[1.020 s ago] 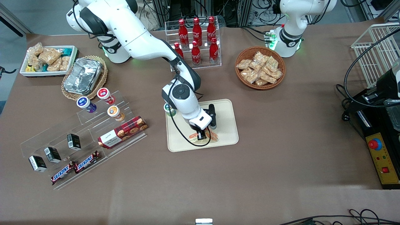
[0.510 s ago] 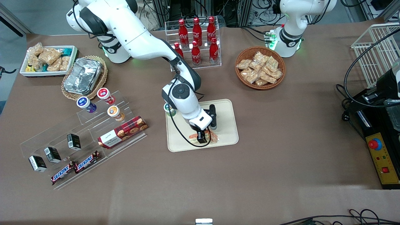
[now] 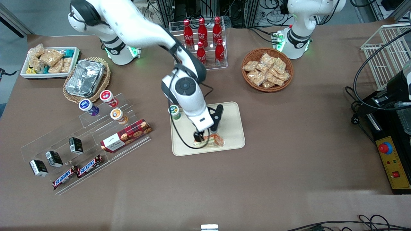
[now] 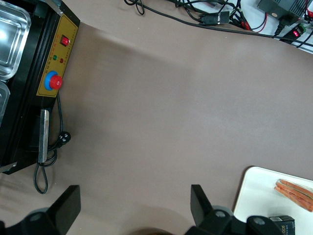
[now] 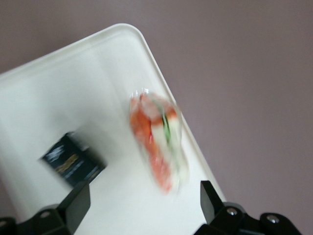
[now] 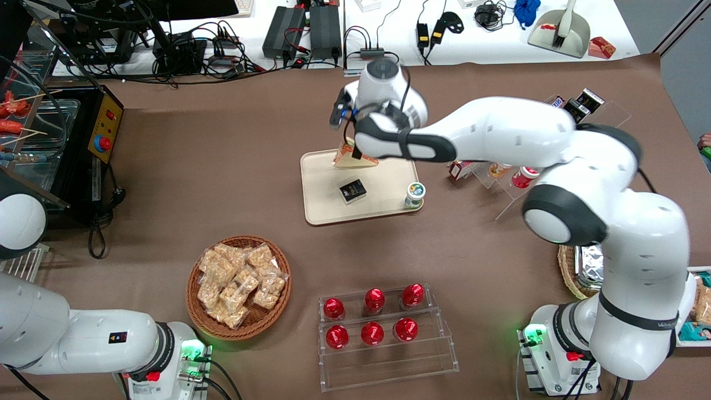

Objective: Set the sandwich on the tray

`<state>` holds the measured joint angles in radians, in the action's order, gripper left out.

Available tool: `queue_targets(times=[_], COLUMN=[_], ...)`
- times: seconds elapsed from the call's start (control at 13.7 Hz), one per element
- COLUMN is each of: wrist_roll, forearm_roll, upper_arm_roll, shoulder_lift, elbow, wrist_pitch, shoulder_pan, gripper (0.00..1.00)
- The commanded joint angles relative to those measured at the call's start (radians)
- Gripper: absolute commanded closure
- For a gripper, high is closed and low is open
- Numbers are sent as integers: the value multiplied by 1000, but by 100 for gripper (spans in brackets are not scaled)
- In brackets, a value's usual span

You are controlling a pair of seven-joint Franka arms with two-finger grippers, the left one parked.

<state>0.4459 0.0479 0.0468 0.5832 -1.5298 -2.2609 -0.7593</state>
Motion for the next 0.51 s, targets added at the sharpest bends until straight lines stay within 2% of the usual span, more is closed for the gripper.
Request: queue_targets(times=[0.0, 0.15, 0.44], wrist_roll=[-137, -144, -196], forearm_roll=[-2, -5, -5], upper_arm_roll=[19, 80, 292], shoulder_lift=[-141, -215, -287], elbow=[-30, -29, -27], wrist_pitch=[186, 282, 371], shoulder_pan=[30, 51, 52], gripper=[0, 0, 0])
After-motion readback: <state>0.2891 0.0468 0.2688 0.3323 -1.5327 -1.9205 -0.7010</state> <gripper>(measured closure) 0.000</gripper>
